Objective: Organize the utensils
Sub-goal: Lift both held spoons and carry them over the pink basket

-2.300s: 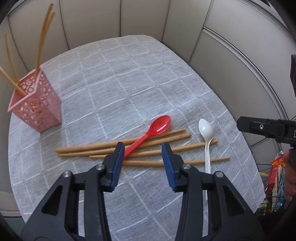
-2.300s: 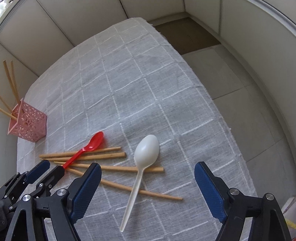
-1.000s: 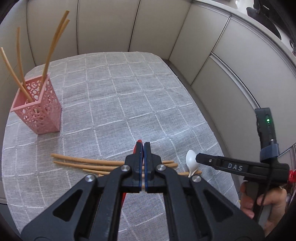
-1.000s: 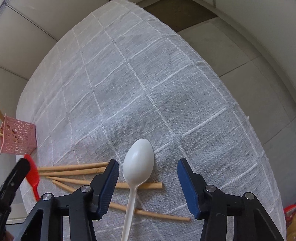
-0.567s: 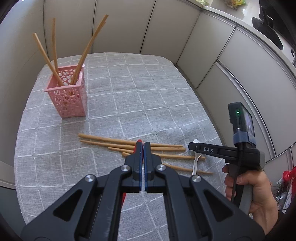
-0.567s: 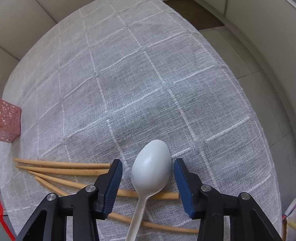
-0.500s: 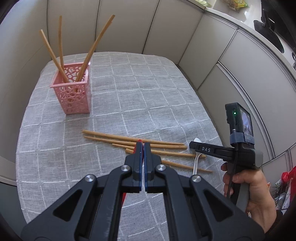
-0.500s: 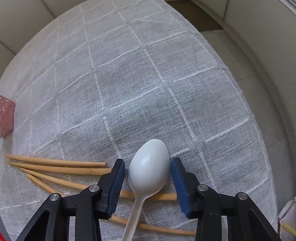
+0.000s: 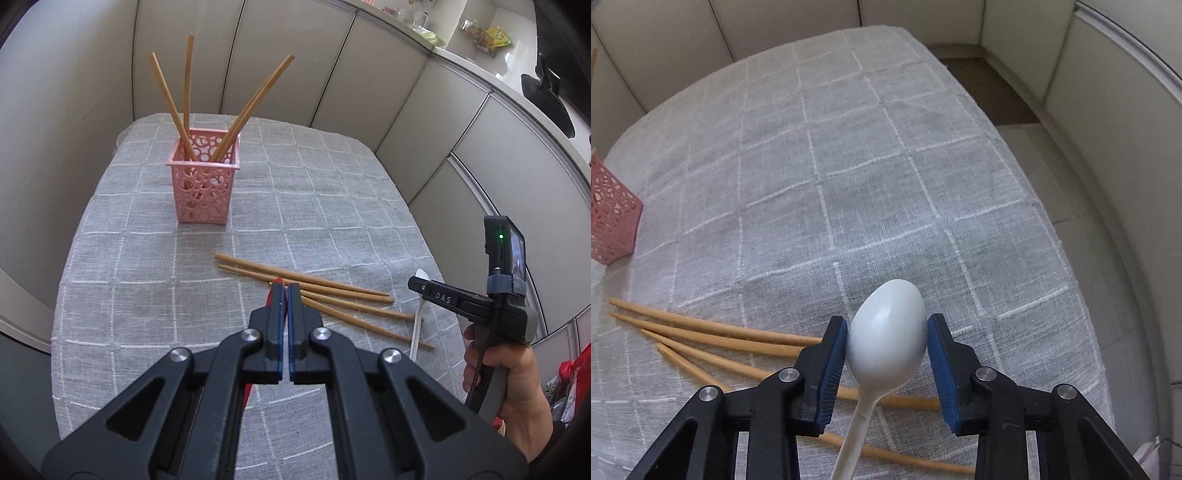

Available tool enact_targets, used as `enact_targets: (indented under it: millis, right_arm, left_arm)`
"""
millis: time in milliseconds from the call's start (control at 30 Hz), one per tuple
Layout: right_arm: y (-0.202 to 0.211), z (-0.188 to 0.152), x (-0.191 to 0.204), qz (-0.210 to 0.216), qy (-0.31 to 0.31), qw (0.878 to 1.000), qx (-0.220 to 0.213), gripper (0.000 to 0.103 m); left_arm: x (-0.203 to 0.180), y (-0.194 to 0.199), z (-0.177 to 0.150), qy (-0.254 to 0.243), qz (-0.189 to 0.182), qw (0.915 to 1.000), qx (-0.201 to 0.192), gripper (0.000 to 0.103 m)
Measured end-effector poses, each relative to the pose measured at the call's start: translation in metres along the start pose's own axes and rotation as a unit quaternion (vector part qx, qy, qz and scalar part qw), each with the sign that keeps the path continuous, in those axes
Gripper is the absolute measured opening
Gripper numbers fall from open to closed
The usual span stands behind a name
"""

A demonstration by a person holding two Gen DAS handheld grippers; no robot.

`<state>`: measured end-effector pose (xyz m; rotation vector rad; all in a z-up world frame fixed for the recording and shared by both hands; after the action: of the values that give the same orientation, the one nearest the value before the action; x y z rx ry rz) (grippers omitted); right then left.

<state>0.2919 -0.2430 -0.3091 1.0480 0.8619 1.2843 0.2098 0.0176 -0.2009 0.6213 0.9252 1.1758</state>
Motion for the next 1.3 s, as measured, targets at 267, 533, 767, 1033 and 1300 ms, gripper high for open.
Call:
enact_targets:
  millis: [267, 533, 767, 1033, 1300]
  right_arm:
    - [0.058, -0.002, 0.019, 0.045, -0.011, 0.996, -0.081, 0.04]
    - [0.125, -0.013, 0.036, 0.105, -0.007, 0.977, -0.186, 0.04]
    - [0.145, -0.013, 0.042, 0.127, -0.013, 0.967, -0.221, 0.04]
    - [0.152, 0.009, 0.069, 0.109, 0.019, 0.957, -0.269, 0.04]
    - [0.156, 0.047, 0.093, 0.095, 0.045, 0.941, -0.321, 0.04]
  left_arm:
    - [-0.007, 0.026, 0.007, -0.013, -0.015, 0.9973, -0.07, 0.002]
    - [0.009, 0.055, 0.036, 0.004, -0.088, 0.9865, -0.137, 0.002]
    - [0.046, 0.063, 0.076, 0.044, -0.176, 0.9629, -0.199, 0.002]
    - [0.07, 0.059, 0.113, 0.042, -0.215, 0.9392, -0.265, 0.002]
    - [0.077, 0.046, 0.142, 0.007, -0.215, 0.9195, -0.329, 0.002]
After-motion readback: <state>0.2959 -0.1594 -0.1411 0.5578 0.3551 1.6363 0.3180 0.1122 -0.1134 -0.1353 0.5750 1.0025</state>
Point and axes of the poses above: each gripper's, at about its wrist camera, not at the fingertips, and y roughly against the way its jaws point, x to its left, z to its top, the point moved 2 cm from there along -y, roughly the way its jaws point, and after that the axes turned 7 degrees about x, right-handed, at the moved point
